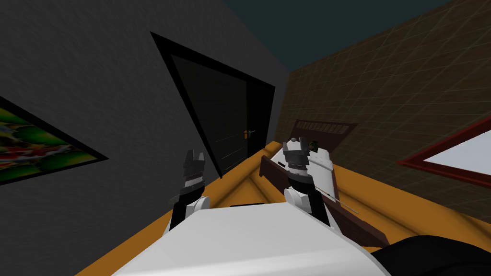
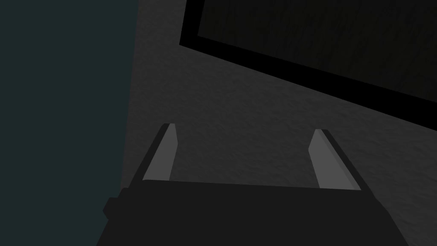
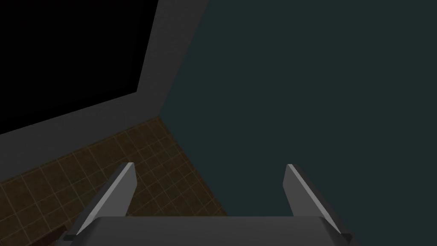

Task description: Push the door open

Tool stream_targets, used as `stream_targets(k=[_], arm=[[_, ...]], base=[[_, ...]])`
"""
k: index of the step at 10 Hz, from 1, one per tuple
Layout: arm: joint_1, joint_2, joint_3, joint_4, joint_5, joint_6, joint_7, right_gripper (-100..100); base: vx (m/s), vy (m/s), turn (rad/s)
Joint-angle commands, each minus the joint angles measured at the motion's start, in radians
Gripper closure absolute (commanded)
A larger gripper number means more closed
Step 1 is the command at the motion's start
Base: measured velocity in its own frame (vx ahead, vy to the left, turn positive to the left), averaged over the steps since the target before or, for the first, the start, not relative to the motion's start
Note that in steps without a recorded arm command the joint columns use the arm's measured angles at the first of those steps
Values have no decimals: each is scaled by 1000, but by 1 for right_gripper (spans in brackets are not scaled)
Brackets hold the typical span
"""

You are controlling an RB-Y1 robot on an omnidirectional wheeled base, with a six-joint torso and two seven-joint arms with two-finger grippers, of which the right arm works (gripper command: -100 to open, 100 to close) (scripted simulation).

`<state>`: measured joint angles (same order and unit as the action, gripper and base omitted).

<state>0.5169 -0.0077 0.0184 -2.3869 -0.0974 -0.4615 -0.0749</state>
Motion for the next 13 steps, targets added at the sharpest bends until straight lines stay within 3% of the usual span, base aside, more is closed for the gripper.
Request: stream_targets(k=[1,6,13], arm=[[-6,-18,5,29,-6,-9,-9,-100],[-30,-82,23,134,-30,-41,-41,-100],[-56,-152,43,254,-56,-77,-77,-100]], base=[[49,-53,130],[135,0,75],[92,-15,66]])
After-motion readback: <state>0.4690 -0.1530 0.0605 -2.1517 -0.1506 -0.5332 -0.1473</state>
